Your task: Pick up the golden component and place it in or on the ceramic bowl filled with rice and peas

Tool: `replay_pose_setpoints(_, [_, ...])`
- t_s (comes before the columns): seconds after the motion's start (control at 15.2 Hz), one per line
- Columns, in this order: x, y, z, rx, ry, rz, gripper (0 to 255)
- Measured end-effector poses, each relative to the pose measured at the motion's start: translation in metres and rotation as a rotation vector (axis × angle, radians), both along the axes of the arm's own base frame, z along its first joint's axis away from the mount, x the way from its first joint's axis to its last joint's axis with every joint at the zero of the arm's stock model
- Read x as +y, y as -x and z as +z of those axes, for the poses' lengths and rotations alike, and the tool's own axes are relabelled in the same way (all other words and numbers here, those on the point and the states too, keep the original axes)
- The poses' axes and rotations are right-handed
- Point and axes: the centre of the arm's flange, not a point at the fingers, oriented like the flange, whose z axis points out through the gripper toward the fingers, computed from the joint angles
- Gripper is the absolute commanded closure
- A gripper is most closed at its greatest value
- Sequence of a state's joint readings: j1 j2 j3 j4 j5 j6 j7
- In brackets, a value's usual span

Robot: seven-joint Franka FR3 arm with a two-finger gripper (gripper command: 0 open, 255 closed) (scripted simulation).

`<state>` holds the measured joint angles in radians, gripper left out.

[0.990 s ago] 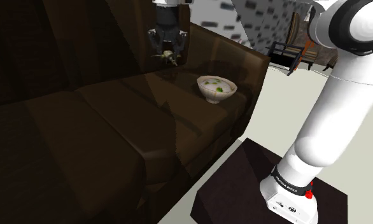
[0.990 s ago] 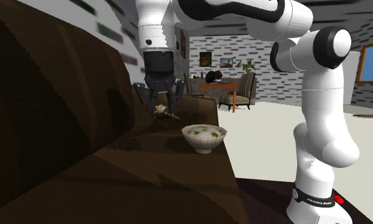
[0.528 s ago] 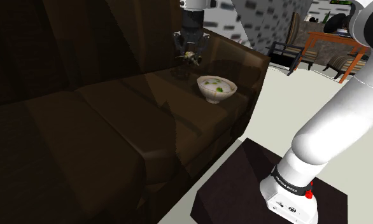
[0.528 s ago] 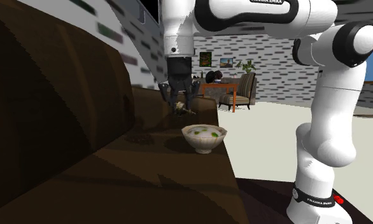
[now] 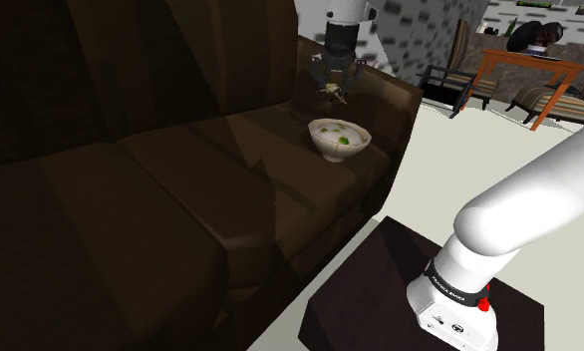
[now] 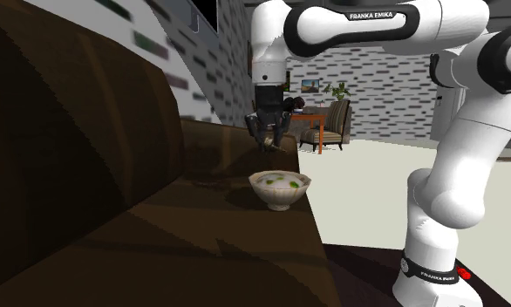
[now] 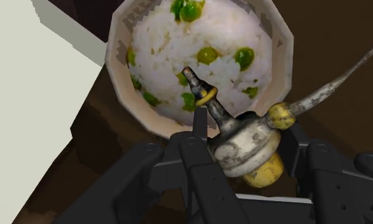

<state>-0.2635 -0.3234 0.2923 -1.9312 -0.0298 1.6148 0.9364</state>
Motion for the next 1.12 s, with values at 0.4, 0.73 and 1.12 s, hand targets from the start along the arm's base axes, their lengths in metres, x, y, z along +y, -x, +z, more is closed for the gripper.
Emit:
replay_pose_setpoints(0.4, [-0.045, 0.021, -0.015, 0.000, -0.001, 0.001, 255])
replay_pose_setpoints(0.73, [-0.046, 0.022, -0.040, 0.001, -0.001, 0.001, 255])
replay_pose_setpoints(1.12, [-0.046, 0.021, -0.062, 0.000, -0.001, 0.001, 255])
